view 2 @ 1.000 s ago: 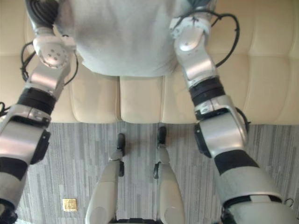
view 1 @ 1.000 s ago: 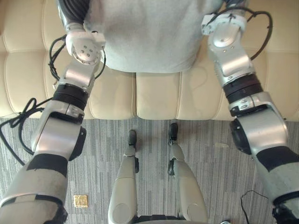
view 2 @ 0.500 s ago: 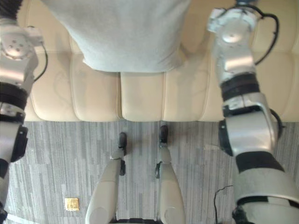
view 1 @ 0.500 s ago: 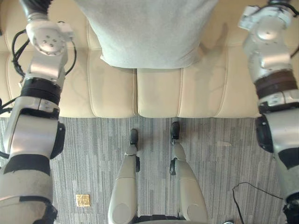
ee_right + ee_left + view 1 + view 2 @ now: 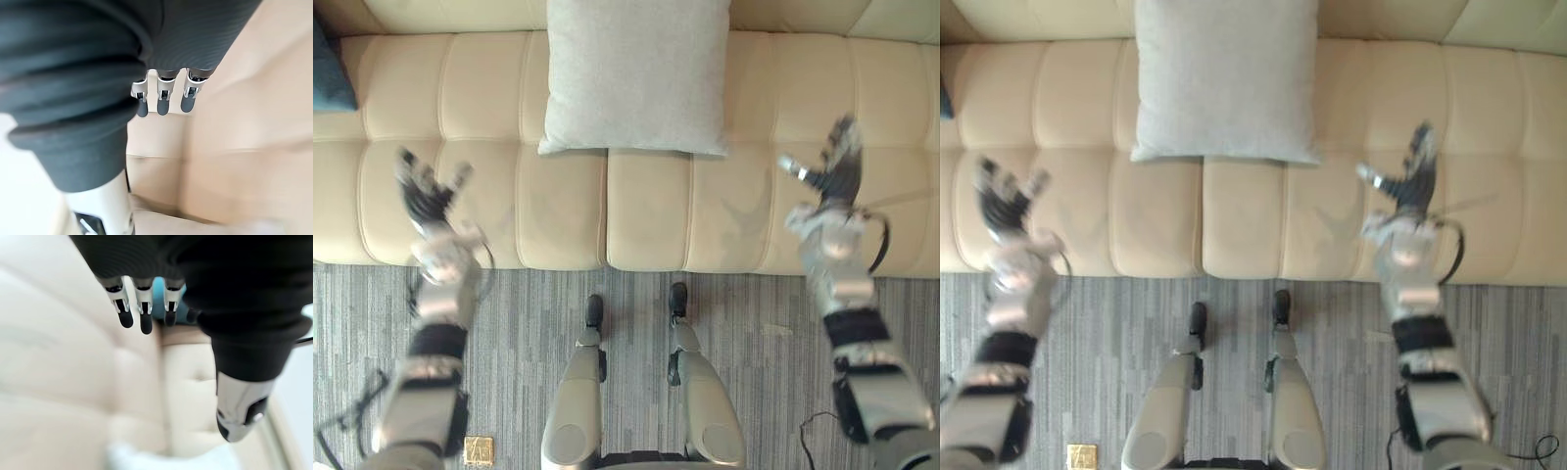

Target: Pick up cushions and gather them together orderly.

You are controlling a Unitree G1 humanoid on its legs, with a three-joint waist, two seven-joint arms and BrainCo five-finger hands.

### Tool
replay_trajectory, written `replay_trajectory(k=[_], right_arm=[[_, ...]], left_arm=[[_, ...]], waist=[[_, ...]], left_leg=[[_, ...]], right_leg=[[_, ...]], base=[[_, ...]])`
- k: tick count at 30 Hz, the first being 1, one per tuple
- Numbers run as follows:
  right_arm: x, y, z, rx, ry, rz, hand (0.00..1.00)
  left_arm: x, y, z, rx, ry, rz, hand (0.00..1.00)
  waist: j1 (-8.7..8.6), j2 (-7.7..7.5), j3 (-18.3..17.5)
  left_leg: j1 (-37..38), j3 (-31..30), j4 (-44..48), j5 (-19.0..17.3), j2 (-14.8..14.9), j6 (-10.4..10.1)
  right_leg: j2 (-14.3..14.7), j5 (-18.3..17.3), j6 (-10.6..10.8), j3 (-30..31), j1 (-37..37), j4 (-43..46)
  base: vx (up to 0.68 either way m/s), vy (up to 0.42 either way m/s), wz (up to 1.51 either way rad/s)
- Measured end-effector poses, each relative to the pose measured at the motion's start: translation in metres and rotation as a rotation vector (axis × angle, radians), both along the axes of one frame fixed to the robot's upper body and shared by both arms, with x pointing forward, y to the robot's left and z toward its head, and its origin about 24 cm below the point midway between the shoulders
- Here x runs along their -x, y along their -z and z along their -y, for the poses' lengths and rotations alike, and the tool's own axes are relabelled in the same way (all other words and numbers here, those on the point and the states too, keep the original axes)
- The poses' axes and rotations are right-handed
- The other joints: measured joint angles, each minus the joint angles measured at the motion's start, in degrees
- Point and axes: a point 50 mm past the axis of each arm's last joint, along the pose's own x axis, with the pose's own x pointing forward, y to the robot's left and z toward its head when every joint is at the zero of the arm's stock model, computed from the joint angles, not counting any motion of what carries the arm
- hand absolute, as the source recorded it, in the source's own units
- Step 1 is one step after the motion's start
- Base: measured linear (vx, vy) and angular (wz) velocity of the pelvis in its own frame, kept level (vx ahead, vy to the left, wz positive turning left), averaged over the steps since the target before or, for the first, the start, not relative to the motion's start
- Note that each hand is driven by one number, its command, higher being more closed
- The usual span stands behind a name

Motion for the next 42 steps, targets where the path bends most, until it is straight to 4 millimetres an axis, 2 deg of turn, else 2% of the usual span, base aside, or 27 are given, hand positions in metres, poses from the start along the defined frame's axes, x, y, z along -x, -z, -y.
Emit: replay_trajectory(k=[1,2,4,5,6,8,9,10,13,15,18,20,25,28,31,33,34,35,36,37,38,39,40,41,42], right_arm=[[0.007,0.016,-0.003,-0.024,0.008,-0.040,0.00],[0.020,0.044,-0.010,-0.082,0.020,-0.111,0.00],[0.047,0.087,-0.022,-0.131,0.026,-0.249,0.00],[0.056,0.100,-0.027,-0.140,0.022,-0.296,0.00],[0.064,0.109,-0.028,-0.146,0.025,-0.330,0.00],[0.095,0.142,-0.035,-0.185,0.029,-0.464,0.00],[0.101,0.149,-0.037,-0.196,0.027,-0.494,0.00],[0.116,0.166,-0.041,-0.211,0.021,-0.578,0.00],[0.138,0.189,-0.045,-0.221,0.012,-0.697,0.00],[0.160,0.210,-0.049,-0.280,0.034,-0.799,0.00],[0.182,0.228,-0.052,-0.346,0.060,-0.902,0.00],[0.190,0.234,-0.054,-0.363,0.057,-0.943,0.00],[0.207,0.245,-0.054,-0.407,0.077,-1.014,0.00],[0.211,0.248,-0.056,-0.416,0.073,-1.039,0.00],[0.207,0.248,-0.058,-0.414,0.060,-1.035,0.00],[0.198,0.246,-0.063,-0.418,0.043,-1.021,0.00],[0.196,0.246,-0.064,-0.416,0.037,-1.019,0.00],[0.193,0.245,-0.065,-0.413,0.035,-1.016,0.00],[0.192,0.245,-0.067,-0.410,0.024,-1.019,0.00],[0.192,0.247,-0.070,-0.405,0.008,-1.032,0.00],[0.194,0.248,-0.073,-0.414,0.007,-1.037,0.00],[0.191,0.247,-0.072,-0.409,0.010,-1.030,0.00],[0.184,0.244,-0.071,-0.398,0.008,-1.013,0.00],[0.174,0.241,-0.073,-0.385,-0.009,-0.996,0.00],[0.173,0.241,-0.075,-0.384,-0.023,-0.998,0.00]], left_arm=[[0.007,0.016,0.011,0.024,0.023,-0.046,0.00],[0.020,0.043,0.028,0.062,0.067,-0.131,0.00],[0.045,0.081,0.050,0.101,0.131,-0.271,0.00],[0.056,0.094,0.055,0.103,0.159,-0.325,0.00],[0.063,0.103,0.057,0.109,0.167,-0.362,0.00],[0.086,0.135,0.058,0.134,0.172,-0.522,0.00],[0.092,0.141,0.057,0.137,0.164,-0.558,0.00],[0.109,0.159,0.057,0.162,0.155,-0.647,0.00],[0.140,0.182,0.059,0.204,0.139,-0.775,0.00],[0.165,0.198,0.063,0.245,0.121,-0.880,0.00],[0.175,0.204,0.063,0.273,0.091,-0.915,0.00],[0.178,0.207,0.064,0.280,0.104,-0.929,0.00],[0.180,0.209,0.068,0.280,0.121,-0.945,0.00],[0.180,0.209,0.069,0.269,0.142,-0.947,0.00],[0.177,0.207,0.068,0.258,0.150,-0.940,0.00],[0.175,0.206,0.066,0.247,0.149,-0.931,0.00],[0.174,0.205,0.066,0.240,0.150,-0.926,0.00],[0.173,0.204,0.067,0.235,0.153,-0.925,0.00],[0.172,0.204,0.066,0.232,0.154,-0.921,0.00],[0.169,0.202,0.065,0.226,0.154,-0.908,0.00],[0.158,0.197,0.064,0.216,0.159,-0.877,0.00],[0.156,0.196,0.067,0.220,0.168,-0.872,0.00],[0.158,0.198,0.072,0.237,0.170,-0.876,0.00],[0.153,0.195,0.075,0.231,0.186,-0.858,0.00],[0.151,0.194,0.075,0.225,0.185,-0.850,0.00]], waist=[[-0.06,-0.04,0.0],[-0.01,-0.04,0.0],[0.01,-0.19,-0.3],[0.04,-0.26,-0.7],[0.03,-0.24,-1.0],[0.02,-0.38,-4.4],[0.03,-0.45,-4.9],[0.09,-0.63,-6.8],[0.20,-0.73,-11.1],[0.79,-0.84,-14.7],[1.60,-0.90,-17.4],[1.57,-0.73,-17.8],[1.68,-0.90,-19.4],[1.83,-1.18,-19.6],[2.51,-1.67,-19.5],[2.55,-2.33,-19.3],[2.58,-2.72,-19.4],[2.83,-1.88,-19.5],[2.86,-1.55,-19.3],[2.70,-3.70,-19.5],[2.50,-5.59,-19.1],[3.04,-6.40,-19.1],[4.18,-5.78,-20.0],[4.84,-5.99,-19.3],[5.09,-6.26,-19.2]], left_leg=[[0.6,0.0,0.0,-0.2,0.0,0.2],[2.0,0.1,0.0,-0.6,0.0,0.2],[4.6,0.5,0.0,-1.7,0.1,0.4],[5.6,0.6,0.0,-2.0,0.2,0.5],[6.2,0.6,-0.1,-2.2,0.2,0.7],[7.4,0.8,-0.4,-2.8,0.5,0.9],[8.3,0.9,-0.5,-3.0,0.6,1.0],[10.9,1.2,-1.2,-3.4,0.8,0.8],[14.0,1.7,-2.1,-4.0,1.2,0.6],[16.2,2.4,-2.4,-5.1,1.8,0.6],[18.8,3.8,-4.1,-5.1,2.5,0.5],[20.5,4.1,-4.6,-5.2,2.6,0.5],[23.2,6.9,-5.2,-5.4,2.9,0.5],[24.2,9.0,-4.6,-6.1,3.0,0.7],[23.7,11.5,-1.5,-7.8,3.4,0.7],[21.4,13.2,2.5,-9.4,4.4,0.6],[20.7,14.0,3.4,-9.8,4.9,0.6],[20.2,14.8,3.6,-9.7,6.8,0.6],[19.6,14.8,4.2,-9.7,7.5,0.6],[18.7,14.6,6.4,-9.8,7.4,0.5],[16.6,14.6,10.0,-10.7,6.4,0.2],[15.1,14.5,10.5,-11.0,5.3,1.0],[13.9,14.7,8.0,-9.0,4.0,3.6],[13.7,17.1,7.3,-7.3,4.1,3.3],[13.0,16.9,8.2,-7.3,4.0,3.3]], right_leg=[[0.0,-0.3,0.0,-0.1,0.6,0.0],[0.0,-1.1,0.1,-0.1,1.7,0.6],[0.0,-3.2,-0.1,-0.1,3.5,2.2],[0.0,-4.4,0.0,-0.1,4.0,3.1],[0.0,-5.1,0.1,-0.2,4.3,3.6],[0.0,-6.6,0.2,-0.6,4.9,5.2],[0.0,-7.0,0.2,-0.7,5.7,5.4],[0.1,-8.0,0.2,-0.8,7.7,6.0],[0.3,-9.3,0.5,-0.8,9.8,6.7],[0.6,-10.4,0.5,-0.6,11.6,6.8],[0.8,-10.9,0.6,0.0,13.1,6.8],[0.8,-11.2,0.1,0.0,14.4,6.9],[0.9,-11.9,0.6,1.0,14.7,8.9],[1.1,-12.0,0.7,2.6,15.2,9.3],[1.2,-13.3,1.4,3.8,12.9,12.3],[0.6,-14.2,1.0,1.7,10.6,14.7],[0.1,-14.5,1.6,-0.4,10.0,14.7],[0.1,-16.4,2.7,-3.8,9.2,18.1],[-0.4,-17.8,0.8,-5.0,7.4,24.4],[-2.6,-20.6,1.6,-6.4,6.4,35.4],[-3.0,-21.0,2.7,-6.6,5.9,35.5],[-3.2,-21.0,2.9,-6.1,5.9,33.6],[-2.1,-22.5,3.0,-4.6,7.5,30.0],[-3.6,-28.6,4.1,-4.9,7.1,45.3],[-3.6,-29.4,4.5,-4.9,9.3,46.8]], base=[[0.04,0.016,0.04],[0.03,0.013,0.00],[0.04,0.014,-0.07],[0.04,0.013,-0.06],[0.04,0.013,0.01],[0.06,0.015,0.04],[0.10,0.017,-0.04],[0.10,0.014,-0.06],[0.11,0.016,-0.09],[0.12,0.012,-0.12],[0.10,0.008,-0.17],[0.08,0.014,-0.12],[0.06,0.014,-0.13],[-0.02,0.033,-0.28],[-0.05,0.014,-0.40],[-0.13,-0.010,-0.53],[-0.15,-0.042,-0.44],[-0.11,-0.041,-0.25],[-0.04,-0.063,-0.01],[-0.02,-0.062,0.23],[-0.05,-0.062,0.22],[-0.18,-0.004,0.05],[-0.23,0.049,-0.16],[-0.18,0.015,-0.05],[-0.08,-0.079,-0.01]])
